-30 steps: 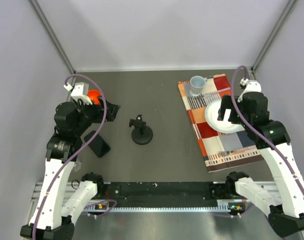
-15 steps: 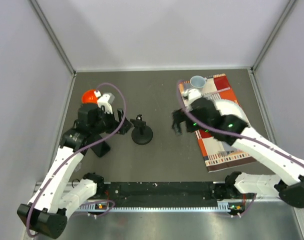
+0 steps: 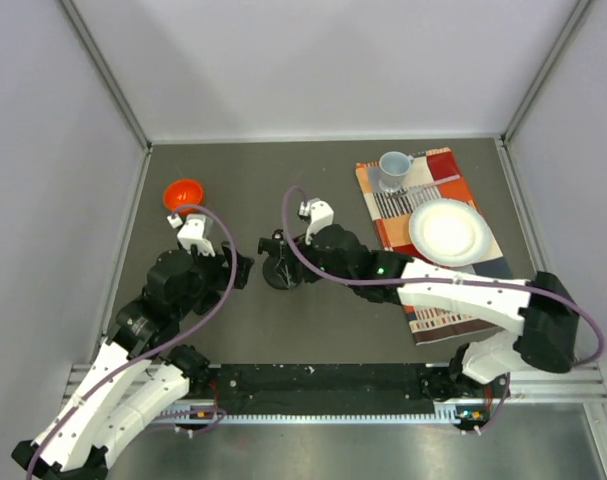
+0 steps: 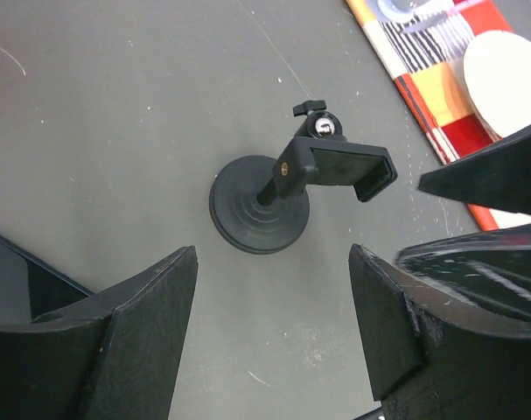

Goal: Place the phone on the phone stand

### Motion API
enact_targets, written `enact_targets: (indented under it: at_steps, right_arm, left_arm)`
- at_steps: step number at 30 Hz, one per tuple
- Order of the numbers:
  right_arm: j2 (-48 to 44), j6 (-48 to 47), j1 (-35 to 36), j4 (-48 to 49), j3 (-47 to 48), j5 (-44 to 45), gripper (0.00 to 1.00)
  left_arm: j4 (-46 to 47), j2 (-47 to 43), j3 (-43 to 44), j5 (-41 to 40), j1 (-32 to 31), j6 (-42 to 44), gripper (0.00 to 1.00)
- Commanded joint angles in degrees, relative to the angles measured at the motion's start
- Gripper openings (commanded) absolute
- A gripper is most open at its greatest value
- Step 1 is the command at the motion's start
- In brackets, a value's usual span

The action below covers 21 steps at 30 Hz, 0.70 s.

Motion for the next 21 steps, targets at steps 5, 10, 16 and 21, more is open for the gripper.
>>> enact_targets:
  at_steps: [5,10,16,21]
  right_arm:
    - [11.0,-1.3,1.1,3.7,11.1,6.8,0.72]
    - [14.2,-4.6,1.0,3.7,14.4,9.3,0.55]
    - [14.3,-5.0,-1.0,3.6,13.7,10.5,0.18]
    - [11.2,-7.8,-2.9,4.3,9.8,10.5,0.0]
  left_arm:
    - [6.6,-1.1,-1.8,-2.3,-0.2,-3.7,0.74]
    - [6.7,-0.5,-1.5,-0.8,-0.2,-2.8,0.74]
    - [9.0,2.3,-1.6,3.2,-0.2,-2.3,0.72]
    - [11.6,7.5,0.3,10.4,-0.2,-1.5,0.7]
